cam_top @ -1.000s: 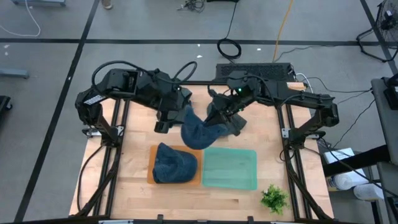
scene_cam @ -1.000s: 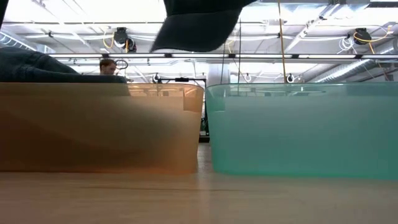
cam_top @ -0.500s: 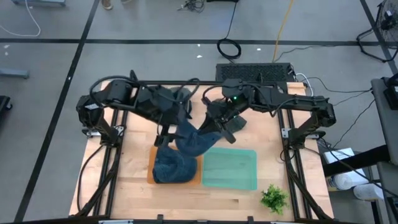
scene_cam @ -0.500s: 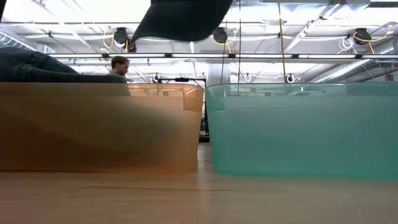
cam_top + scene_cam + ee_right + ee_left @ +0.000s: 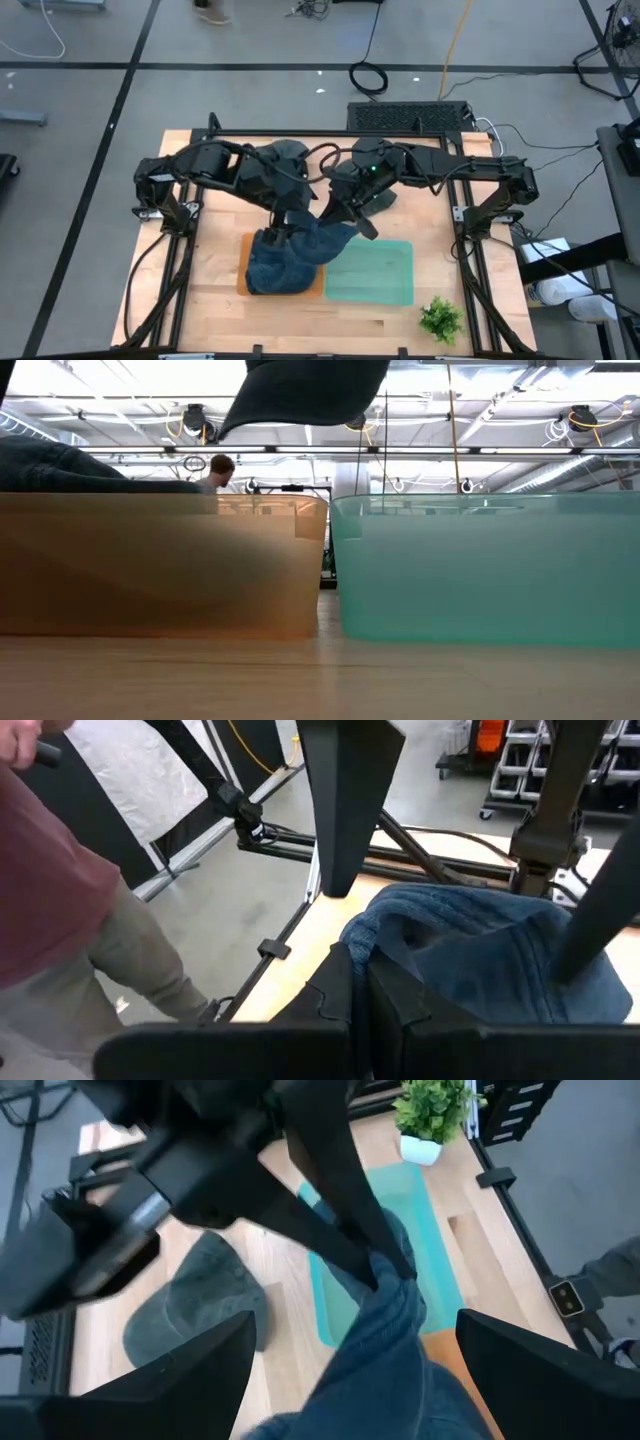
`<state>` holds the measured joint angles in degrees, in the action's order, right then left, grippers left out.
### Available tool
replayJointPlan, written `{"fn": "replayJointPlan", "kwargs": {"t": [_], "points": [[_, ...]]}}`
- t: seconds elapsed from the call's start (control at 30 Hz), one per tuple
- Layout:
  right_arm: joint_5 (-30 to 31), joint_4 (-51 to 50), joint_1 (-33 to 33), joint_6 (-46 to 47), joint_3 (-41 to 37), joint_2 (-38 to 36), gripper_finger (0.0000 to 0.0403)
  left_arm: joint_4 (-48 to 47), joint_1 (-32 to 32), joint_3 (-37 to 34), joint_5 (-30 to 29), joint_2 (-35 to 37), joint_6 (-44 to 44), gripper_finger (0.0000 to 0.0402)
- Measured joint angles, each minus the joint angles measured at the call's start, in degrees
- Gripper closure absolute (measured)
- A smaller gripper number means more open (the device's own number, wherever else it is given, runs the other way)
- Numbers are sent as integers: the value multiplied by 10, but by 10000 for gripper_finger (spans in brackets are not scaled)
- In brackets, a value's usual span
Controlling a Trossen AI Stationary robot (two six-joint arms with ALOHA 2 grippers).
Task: Pick & Place hat
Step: Put the blue cap into the orange bin
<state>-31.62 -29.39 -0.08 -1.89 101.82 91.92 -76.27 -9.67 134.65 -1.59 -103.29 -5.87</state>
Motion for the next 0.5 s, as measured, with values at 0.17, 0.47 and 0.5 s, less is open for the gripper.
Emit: {"fn": "replayJointPlan", "kwargs": {"t": [0.17, 0.47, 0.5], "points": [[15, -5, 6, 0, 0, -1, 403, -1, 0, 0, 0, -2, 16, 73], [16, -7, 8, 5, 0, -1, 403, -1, 0, 0, 22, -1, 31, 191], [16, -7, 9, 6, 0, -1, 403, -1, 0, 0, 25, -1, 32, 199]]}}
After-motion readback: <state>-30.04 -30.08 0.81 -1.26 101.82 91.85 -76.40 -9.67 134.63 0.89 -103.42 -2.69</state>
